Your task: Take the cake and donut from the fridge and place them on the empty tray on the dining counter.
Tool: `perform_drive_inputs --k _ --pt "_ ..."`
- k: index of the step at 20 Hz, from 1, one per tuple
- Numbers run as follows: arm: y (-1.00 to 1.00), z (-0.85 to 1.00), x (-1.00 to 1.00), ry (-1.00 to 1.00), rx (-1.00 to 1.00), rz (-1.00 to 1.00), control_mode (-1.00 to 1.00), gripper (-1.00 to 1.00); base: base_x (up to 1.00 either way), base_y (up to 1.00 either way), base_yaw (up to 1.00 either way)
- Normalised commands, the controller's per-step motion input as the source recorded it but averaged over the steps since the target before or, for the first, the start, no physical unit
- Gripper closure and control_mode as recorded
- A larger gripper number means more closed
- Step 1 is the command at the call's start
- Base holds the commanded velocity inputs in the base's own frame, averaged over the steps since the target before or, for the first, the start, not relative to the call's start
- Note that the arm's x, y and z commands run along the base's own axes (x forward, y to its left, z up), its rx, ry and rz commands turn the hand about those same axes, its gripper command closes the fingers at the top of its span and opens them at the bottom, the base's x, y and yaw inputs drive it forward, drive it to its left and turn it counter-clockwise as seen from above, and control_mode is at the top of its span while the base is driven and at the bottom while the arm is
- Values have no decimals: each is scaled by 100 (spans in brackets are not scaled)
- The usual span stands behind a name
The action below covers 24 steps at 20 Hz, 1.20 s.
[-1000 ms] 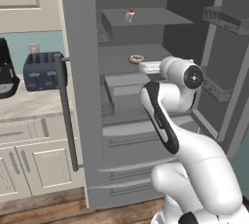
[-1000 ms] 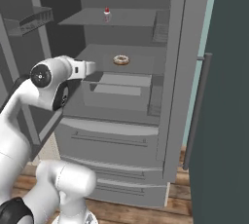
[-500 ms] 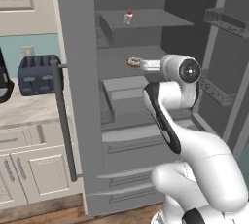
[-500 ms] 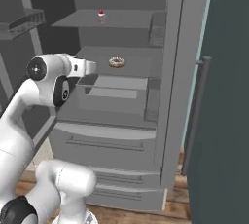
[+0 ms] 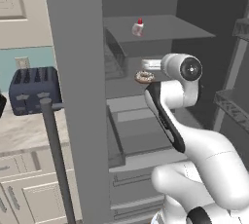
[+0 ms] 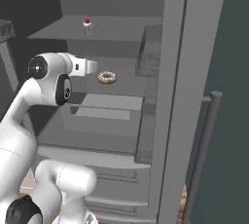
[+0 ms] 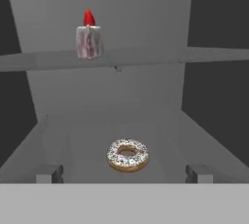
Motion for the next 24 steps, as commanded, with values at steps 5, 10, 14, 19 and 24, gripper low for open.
perform_drive_inputs --k 5,10,14,19,24 --pt "0 0 0 0 0 0 100 -100 79 -13 4" --pt "0 0 0 0 0 0 100 -100 61 -18 8" --pt "0 0 0 0 0 0 100 -100 54 -25 10" --pt "-3 1 11 5 0 2 -100 -100 45 -15 7" --pt "-7 9 49 27 0 5 -100 -100 0 0 0"
